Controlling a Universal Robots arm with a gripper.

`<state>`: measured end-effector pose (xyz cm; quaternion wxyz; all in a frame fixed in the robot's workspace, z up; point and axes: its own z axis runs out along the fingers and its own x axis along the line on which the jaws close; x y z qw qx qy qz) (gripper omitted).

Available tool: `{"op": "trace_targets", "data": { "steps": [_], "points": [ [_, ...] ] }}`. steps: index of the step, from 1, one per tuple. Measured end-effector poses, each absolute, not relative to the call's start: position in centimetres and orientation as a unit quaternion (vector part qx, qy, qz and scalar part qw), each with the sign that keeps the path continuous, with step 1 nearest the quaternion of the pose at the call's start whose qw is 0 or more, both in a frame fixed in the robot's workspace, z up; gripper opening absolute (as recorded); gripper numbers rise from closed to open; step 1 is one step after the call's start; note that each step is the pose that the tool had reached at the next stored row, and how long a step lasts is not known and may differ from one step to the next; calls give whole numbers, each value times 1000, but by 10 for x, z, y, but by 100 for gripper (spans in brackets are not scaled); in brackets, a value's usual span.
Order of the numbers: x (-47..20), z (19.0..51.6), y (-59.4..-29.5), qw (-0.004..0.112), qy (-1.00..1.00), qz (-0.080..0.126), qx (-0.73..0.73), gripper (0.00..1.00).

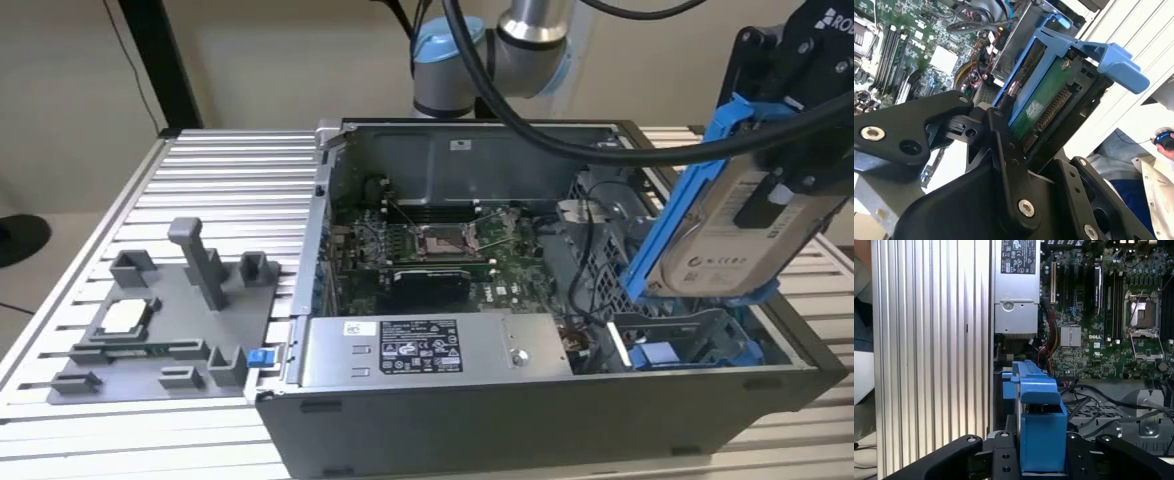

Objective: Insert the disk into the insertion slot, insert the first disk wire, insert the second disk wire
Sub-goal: 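Insert the disk into the insertion slot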

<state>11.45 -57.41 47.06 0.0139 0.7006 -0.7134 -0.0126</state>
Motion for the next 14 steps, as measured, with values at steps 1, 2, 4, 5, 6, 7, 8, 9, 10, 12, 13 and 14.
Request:
{"op": "trace_targets", "data": {
  "steps": [1,2,4,5,6,7,8,9,10,12,13,14],
  "points": [
    [116,469,-574,14,-713,-13,701,0],
    [117,468,-574,14,-713,-13,701,0],
    [119,465,-574,13,-713,-13,701,0],
    [119,464,-574,13,-713,-14,701,0],
    [120,463,-574,13,-713,-14,701,0],
    [120,462,-574,13,-713,-14,701,0],
    [120,462,-574,13,-713,-14,701,0],
    [120,462,-574,13,-713,-14,701,0],
    [120,462,-574,13,-713,-14,701,0],
    [121,461,-574,12,-713,-14,701,0],
    [121,461,-574,12,-713,-14,701,0],
    [121,461,-574,12,-713,-14,701,0]
  ]
}}
